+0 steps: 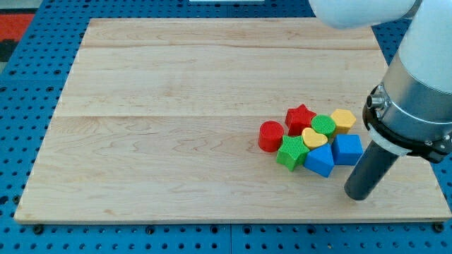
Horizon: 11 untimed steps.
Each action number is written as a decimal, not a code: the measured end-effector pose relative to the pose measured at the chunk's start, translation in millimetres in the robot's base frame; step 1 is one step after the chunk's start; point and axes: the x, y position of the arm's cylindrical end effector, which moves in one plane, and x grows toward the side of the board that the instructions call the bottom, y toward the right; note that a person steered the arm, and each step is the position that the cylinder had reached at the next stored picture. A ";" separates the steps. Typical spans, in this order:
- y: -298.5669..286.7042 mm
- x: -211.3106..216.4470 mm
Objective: Push the green star to the left of the yellow heart
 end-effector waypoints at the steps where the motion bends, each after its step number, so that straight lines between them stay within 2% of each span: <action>1: -0.2 0.0; 5: -1.7 -4.7; 9: -73.2 -39.3; 11: -96.5 -42.5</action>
